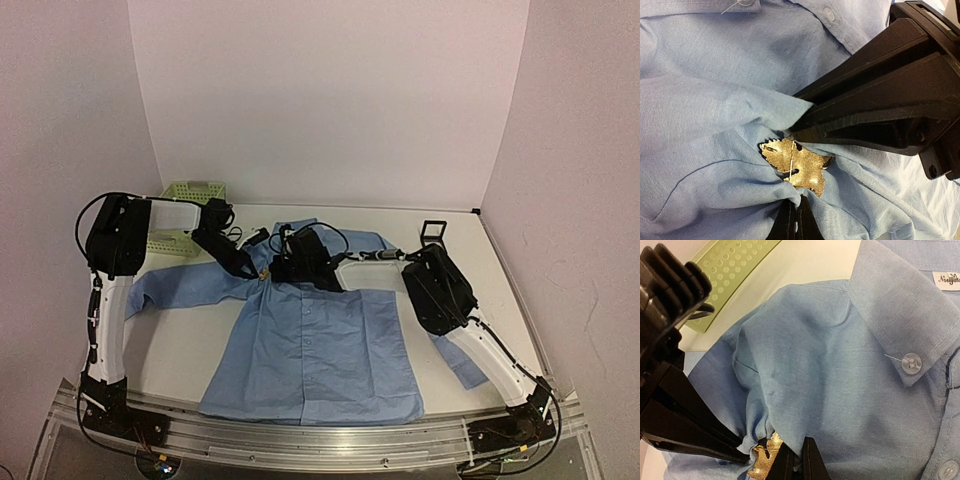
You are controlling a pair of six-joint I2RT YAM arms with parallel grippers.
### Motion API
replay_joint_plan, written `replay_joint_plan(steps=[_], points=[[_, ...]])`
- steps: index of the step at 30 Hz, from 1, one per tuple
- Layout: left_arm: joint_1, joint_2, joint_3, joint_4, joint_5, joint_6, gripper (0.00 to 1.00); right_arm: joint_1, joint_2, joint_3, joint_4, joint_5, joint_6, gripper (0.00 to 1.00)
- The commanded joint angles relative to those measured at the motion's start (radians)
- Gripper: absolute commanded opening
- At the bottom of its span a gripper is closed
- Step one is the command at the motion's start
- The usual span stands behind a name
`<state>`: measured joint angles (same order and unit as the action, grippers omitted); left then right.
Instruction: Pin the brooch onto the clothing
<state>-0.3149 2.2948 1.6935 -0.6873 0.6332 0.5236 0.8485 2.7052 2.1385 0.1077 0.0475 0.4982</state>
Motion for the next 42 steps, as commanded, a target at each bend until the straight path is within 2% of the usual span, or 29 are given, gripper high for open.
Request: replay_joint_plan(steps=[1, 8, 20, 26, 31, 37, 42], points=[[0.0, 0.041, 0.011, -0.069, -0.02, 0.011, 0.0, 0.012, -0.021, -0.037, -0.07, -0.051, -0.006, 0.06], [0.021, 0.045, 0.041, -0.086, -0.04, 0.012, 0.0, 0.01, -0.063, -0.068, -0.07, -0.073, -0.035, 0.2], [0.031, 0.007, 0.08, -0.119, -0.041, 0.037, 0.01, -0.027, -0.191, -0.131, -0.071, -0.085, -0.126, 0.34], [0.035, 0.004, 0.151, -0.164, -0.037, 0.051, 0.16, -0.047, -0.251, -0.166, -0.072, -0.097, -0.141, 0.41], [0.037, -0.026, 0.175, -0.192, -0.061, 0.04, 0.28, -0.064, -0.319, -0.224, -0.077, -0.066, -0.134, 0.41], [0.016, -0.085, 0.108, -0.206, -0.237, -0.188, 0.42, -0.068, -0.437, -0.347, -0.171, 0.091, -0.096, 0.43], [-0.062, -0.2, -0.058, -0.145, -0.276, -0.234, 0.56, -0.069, -0.48, -0.407, -0.294, 0.159, -0.05, 0.46]])
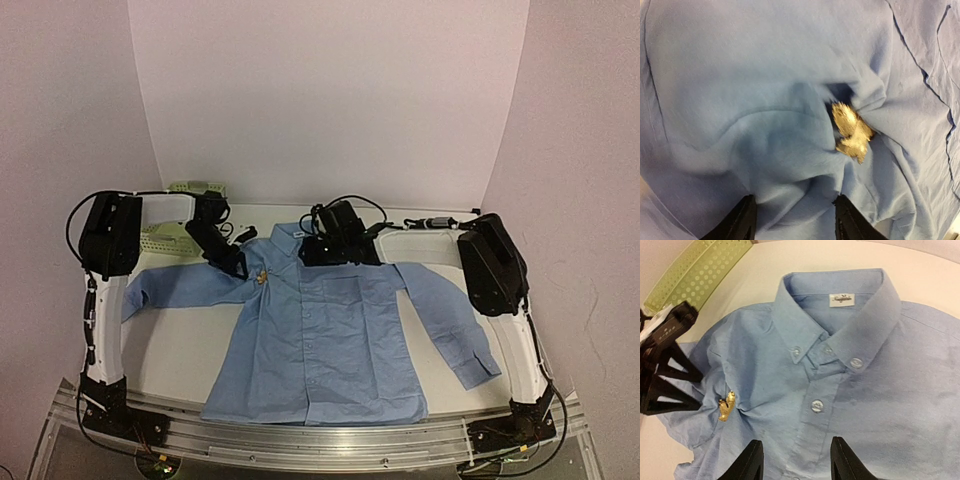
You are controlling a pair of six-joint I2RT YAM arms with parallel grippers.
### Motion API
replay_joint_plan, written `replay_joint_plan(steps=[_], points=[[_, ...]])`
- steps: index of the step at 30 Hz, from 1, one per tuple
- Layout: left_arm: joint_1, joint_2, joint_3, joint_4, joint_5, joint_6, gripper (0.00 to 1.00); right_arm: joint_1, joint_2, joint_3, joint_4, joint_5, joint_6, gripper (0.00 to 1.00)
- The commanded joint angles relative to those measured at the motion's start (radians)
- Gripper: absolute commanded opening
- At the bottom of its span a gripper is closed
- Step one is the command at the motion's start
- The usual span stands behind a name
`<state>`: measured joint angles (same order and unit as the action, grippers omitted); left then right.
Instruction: Pin the brooch onto the clothing
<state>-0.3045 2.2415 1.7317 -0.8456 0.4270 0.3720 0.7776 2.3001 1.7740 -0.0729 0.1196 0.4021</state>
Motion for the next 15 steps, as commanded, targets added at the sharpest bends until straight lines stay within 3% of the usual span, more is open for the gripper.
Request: replay_joint_plan(steps=[1, 8, 15], points=[[-0.081, -0.159, -0.122, 0.028, -0.081, -0.085, 0.59, 0.002, -0.082, -0.058, -0.126, 0.09, 0.054, 0.46], [-0.09, -0.123, -0.133, 0.083, -0.15, -0.095, 0.66, 0.002, -0.12, -0.124, -0.156, 0.101, 0.058, 0.48], [-0.088, -0.085, -0.134, 0.13, -0.245, -0.073, 0.53, 0.002, -0.1, -0.115, -0.162, 0.079, 0.05, 0.48]])
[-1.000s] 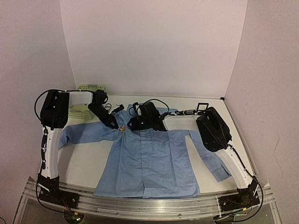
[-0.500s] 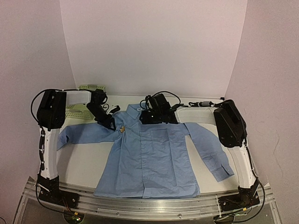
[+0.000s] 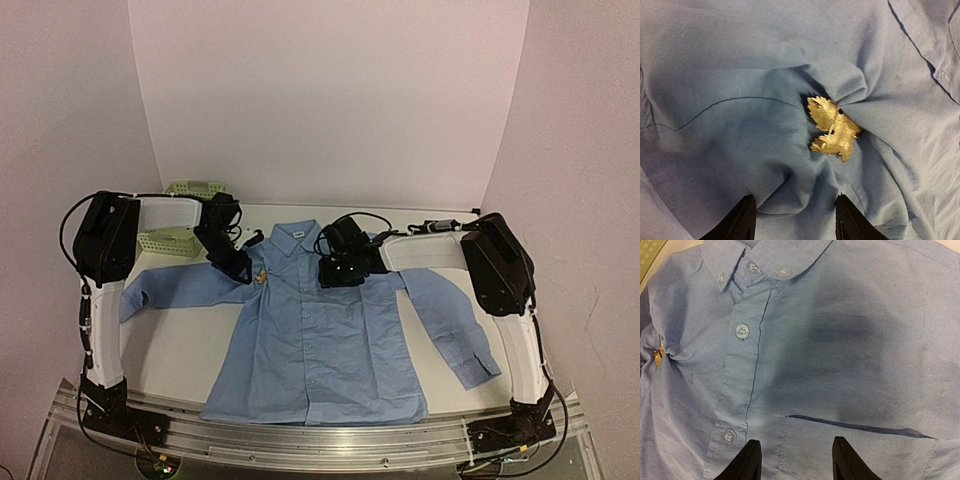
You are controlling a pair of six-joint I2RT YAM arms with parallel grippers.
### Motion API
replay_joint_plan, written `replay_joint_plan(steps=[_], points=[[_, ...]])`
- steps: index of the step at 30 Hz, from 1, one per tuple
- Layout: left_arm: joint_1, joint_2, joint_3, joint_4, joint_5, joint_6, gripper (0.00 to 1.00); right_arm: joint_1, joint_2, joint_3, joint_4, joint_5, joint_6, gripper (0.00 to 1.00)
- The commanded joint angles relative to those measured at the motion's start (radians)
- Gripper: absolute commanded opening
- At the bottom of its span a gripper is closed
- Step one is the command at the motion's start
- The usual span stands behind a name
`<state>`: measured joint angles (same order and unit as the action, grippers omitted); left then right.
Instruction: Pin the brooch onto the clothing
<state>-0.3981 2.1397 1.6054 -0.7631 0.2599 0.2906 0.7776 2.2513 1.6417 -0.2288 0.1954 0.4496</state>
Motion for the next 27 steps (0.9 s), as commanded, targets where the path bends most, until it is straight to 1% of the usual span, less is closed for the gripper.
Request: replay_joint_plan(steps=[1, 8, 11, 12, 14, 17, 18, 21, 24, 27], points=[[0.005, 0.015, -0.011, 0.05, -0.08, 0.01, 0.53, 0.002, -0.048, 0.022, -0.006, -0.001, 0.0, 0.48], [0.0, 0.026, -0.047, 0.066, 0.032, -0.047, 0.53, 0.002, -0.036, 0.025, -0.006, -0.011, 0.001, 0.48], [-0.001, 0.028, -0.073, 0.079, 0.038, -0.058, 0.53, 0.002, -0.035, 0.022, -0.006, -0.011, 0.001, 0.48], [-0.001, 0.031, -0.077, 0.084, 0.027, -0.057, 0.5, 0.002, -0.035, 0.021, -0.006, -0.012, 0.001, 0.48], [0.002, 0.04, -0.08, 0.092, 0.005, -0.054, 0.35, 0.002, -0.033, 0.02, -0.006, -0.012, 0.003, 0.48], [0.01, 0.034, -0.069, 0.091, 0.001, -0.05, 0.02, -0.001, -0.014, 0.027, -0.005, -0.029, 0.008, 0.48], [0.011, 0.029, -0.063, 0.09, 0.003, -0.047, 0.01, -0.003, -0.005, 0.03, -0.004, -0.041, 0.012, 0.48], [0.024, 0.0, -0.024, 0.066, 0.045, -0.032, 0.0, -0.021, 0.028, 0.031, -0.004, -0.078, 0.044, 0.48], [0.041, -0.048, 0.016, 0.039, 0.127, 0.0, 0.0, -0.041, 0.046, 0.022, -0.004, -0.081, 0.061, 0.48], [0.044, -0.104, 0.005, 0.036, 0.205, 0.059, 0.0, -0.054, 0.062, 0.019, -0.004, -0.088, 0.058, 0.48]])
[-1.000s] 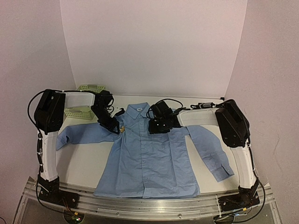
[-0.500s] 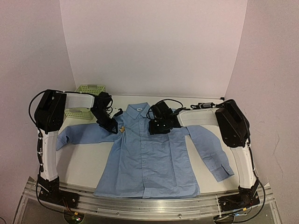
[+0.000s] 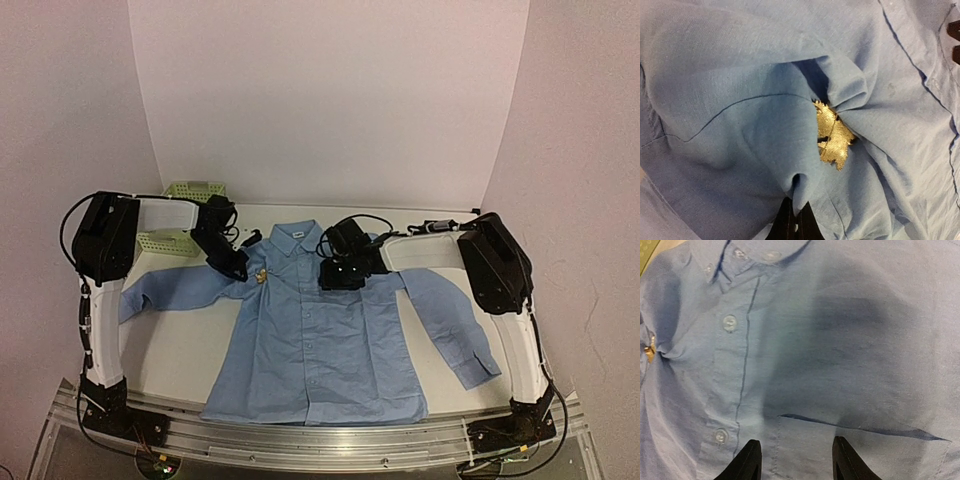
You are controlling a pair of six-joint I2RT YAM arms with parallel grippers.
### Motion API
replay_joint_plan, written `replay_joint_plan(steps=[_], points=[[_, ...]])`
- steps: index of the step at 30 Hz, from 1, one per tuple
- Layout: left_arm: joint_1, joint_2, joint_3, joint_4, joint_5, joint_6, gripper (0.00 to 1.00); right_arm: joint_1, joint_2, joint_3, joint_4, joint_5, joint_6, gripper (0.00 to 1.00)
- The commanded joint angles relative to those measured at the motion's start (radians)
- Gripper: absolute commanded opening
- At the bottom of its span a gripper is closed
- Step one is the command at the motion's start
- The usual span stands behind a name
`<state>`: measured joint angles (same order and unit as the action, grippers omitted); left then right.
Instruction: Pin the brooch onto the clothing
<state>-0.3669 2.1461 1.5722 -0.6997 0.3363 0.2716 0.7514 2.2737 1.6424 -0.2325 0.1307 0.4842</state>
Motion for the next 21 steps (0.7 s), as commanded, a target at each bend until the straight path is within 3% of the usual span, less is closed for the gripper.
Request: replay_joint_plan(steps=[1, 8, 14, 21], points=[[0.012, -0.118, 0.031, -0.034, 0.133, 0.084, 0.0, -0.03, 0.043, 0.016, 0.0, -0.025, 0.023, 0.47], [0.016, -0.161, 0.093, -0.099, 0.197, 0.13, 0.0, -0.043, 0.056, 0.012, -0.001, -0.039, 0.023, 0.47], [-0.025, -0.196, 0.221, -0.276, 0.236, 0.209, 0.0, -0.074, 0.092, 0.021, -0.001, -0.08, 0.053, 0.47], [-0.025, -0.231, 0.154, -0.284, 0.249, 0.171, 0.0, -0.076, 0.107, 0.033, -0.003, -0.107, 0.046, 0.47]])
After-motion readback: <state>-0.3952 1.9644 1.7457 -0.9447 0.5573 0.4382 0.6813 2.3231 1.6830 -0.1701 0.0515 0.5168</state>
